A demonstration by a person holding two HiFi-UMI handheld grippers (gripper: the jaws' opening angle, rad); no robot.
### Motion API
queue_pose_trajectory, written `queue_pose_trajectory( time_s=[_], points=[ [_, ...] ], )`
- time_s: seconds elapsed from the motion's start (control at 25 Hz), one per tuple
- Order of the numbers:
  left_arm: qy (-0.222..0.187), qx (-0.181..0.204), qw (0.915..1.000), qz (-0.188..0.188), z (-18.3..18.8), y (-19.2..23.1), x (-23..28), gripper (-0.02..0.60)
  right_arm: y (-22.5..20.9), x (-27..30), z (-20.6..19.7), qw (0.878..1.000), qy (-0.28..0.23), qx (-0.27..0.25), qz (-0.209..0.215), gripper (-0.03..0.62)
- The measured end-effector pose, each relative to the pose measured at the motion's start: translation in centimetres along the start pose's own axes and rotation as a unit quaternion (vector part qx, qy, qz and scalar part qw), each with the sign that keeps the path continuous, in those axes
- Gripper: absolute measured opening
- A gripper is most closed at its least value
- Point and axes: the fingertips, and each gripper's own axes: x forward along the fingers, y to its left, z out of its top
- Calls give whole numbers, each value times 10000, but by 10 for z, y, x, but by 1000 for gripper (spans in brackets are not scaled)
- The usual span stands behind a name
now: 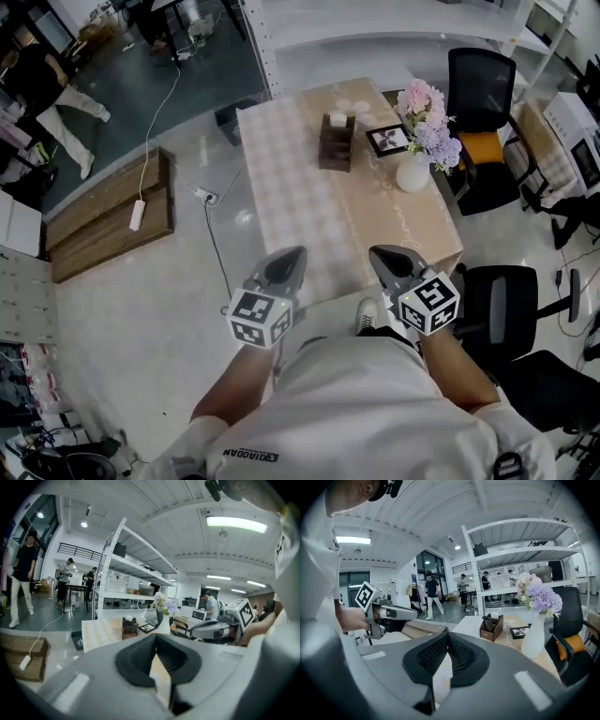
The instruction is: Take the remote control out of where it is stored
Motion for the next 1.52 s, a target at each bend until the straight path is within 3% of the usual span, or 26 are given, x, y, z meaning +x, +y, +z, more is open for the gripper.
queue_pose_trajectory(
  time_s=[0.56,0.88,1.28,1.52],
  points=[
    [223,-147,9968,747,9,-2,83,3,-98,8,-4,9983,90,67,570,5],
    [489,-234,9937,977,-3,14,78,3,-117,33,-6,9981,179,179,562,5],
    [715,-186,9956,576,-21,71,84,3,-122,101,1,9983,439,-375,-19,8],
    [792,-351,9955,386,-34,101,83,3,-138,148,-4,9926,841,-795,-380,24]
  ],
)
